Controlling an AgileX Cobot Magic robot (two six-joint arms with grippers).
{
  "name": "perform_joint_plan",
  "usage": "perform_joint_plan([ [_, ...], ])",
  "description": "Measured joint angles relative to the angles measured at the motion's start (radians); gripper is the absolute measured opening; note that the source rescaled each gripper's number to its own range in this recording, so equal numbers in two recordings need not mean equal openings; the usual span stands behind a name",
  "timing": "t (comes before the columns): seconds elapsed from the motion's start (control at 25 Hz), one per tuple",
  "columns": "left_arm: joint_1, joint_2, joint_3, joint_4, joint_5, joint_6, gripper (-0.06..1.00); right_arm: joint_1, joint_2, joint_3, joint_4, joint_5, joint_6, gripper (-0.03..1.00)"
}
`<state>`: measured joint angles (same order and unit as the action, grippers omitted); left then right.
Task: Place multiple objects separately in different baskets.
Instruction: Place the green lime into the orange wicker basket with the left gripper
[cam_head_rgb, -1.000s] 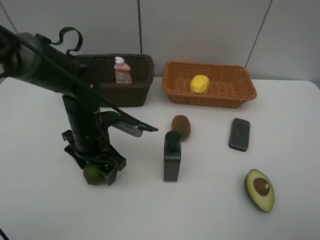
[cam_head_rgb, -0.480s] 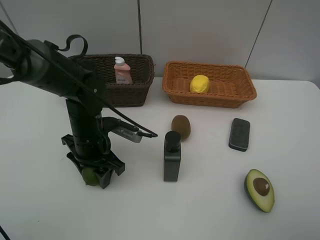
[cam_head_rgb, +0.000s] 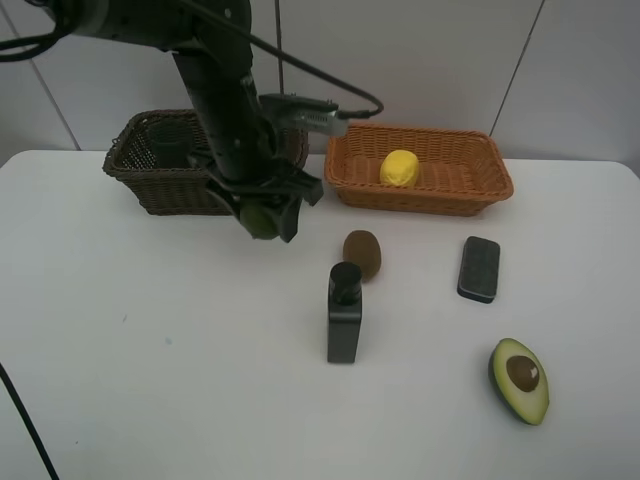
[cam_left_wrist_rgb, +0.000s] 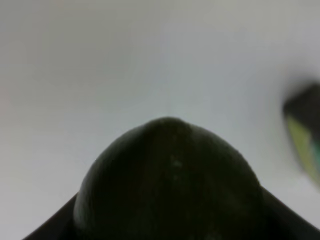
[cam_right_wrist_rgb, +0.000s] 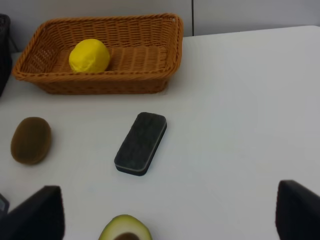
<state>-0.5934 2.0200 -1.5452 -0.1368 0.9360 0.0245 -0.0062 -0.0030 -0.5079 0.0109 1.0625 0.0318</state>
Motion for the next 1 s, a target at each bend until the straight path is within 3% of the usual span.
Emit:
perform_joint_plan([
  [0.4,0.000,0.314,-0.522,-0.087,-0.372,0.002,0.56,0.000,0.000,0.000,0.000,0.000,0.000,1.00],
  [0.68,0.000,0.533,-0.704,-0.094,-0.451,-0.042,0.56,0.000,0.000,0.000,0.000,0.000,0.000,1.00],
  [0.72,0.000,0.547,-0.708,-0.094,-0.452,-0.042,0.60,0.000,0.000,0.000,0.000,0.000,0.000,1.00],
  [0.84,0.000,0.562,-0.715,-0.094,-0.451,-0.024,0.91,0.000,0.000,0.000,0.000,0.000,0.000,1.00],
  [1.0,0.000,0.562,-0.729,-0.095,-0.430,0.001,0.99,0.000,0.000,0.000,0.000,0.000,0.000,1.00],
])
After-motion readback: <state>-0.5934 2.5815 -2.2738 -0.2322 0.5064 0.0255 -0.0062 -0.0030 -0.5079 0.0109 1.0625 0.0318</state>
